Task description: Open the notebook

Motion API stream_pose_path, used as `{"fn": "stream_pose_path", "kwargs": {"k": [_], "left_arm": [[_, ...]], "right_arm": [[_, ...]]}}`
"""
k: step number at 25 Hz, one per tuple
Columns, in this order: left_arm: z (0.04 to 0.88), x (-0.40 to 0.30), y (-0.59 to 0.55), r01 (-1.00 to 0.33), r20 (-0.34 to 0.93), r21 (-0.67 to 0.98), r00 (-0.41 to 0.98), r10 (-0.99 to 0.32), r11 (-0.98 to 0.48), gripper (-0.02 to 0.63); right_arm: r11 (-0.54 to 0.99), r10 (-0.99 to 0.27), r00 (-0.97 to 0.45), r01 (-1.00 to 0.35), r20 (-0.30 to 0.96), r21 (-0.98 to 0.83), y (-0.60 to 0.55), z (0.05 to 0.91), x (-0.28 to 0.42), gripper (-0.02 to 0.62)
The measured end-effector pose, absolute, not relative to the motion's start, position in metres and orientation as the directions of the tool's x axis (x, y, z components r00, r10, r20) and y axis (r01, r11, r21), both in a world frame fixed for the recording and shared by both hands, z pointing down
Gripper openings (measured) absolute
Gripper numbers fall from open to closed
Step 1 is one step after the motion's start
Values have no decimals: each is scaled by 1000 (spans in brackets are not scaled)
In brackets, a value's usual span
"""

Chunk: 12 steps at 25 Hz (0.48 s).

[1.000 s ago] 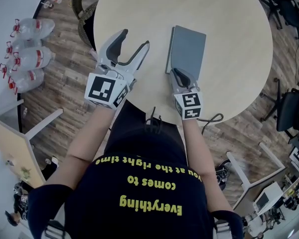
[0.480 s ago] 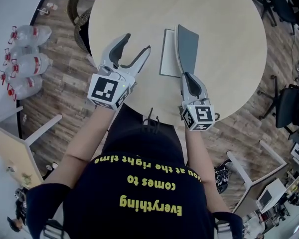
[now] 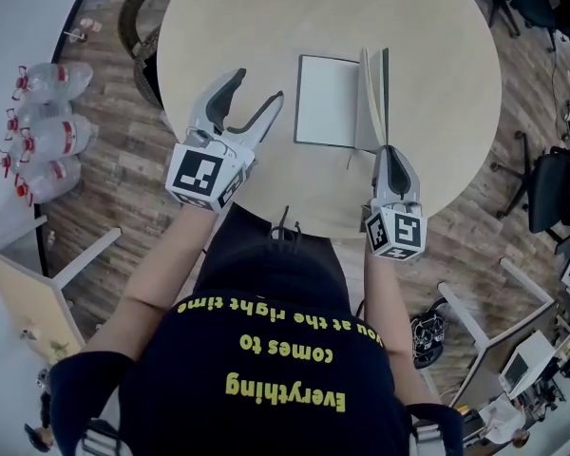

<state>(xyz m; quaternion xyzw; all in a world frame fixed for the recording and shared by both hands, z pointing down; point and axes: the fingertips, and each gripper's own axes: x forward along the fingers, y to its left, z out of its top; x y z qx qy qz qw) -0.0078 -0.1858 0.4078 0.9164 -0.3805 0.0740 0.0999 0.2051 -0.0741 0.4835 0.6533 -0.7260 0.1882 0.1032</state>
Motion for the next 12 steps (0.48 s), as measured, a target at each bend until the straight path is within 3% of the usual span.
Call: {"fn": "stream_pose_path", "kwargs": {"k": [12], "left_arm": [[414, 8, -182, -696, 228, 127, 714, -662, -707, 275]], "right_arm": [[-76, -906, -15, -977, 423, -197, -66, 500, 250, 35]]}}
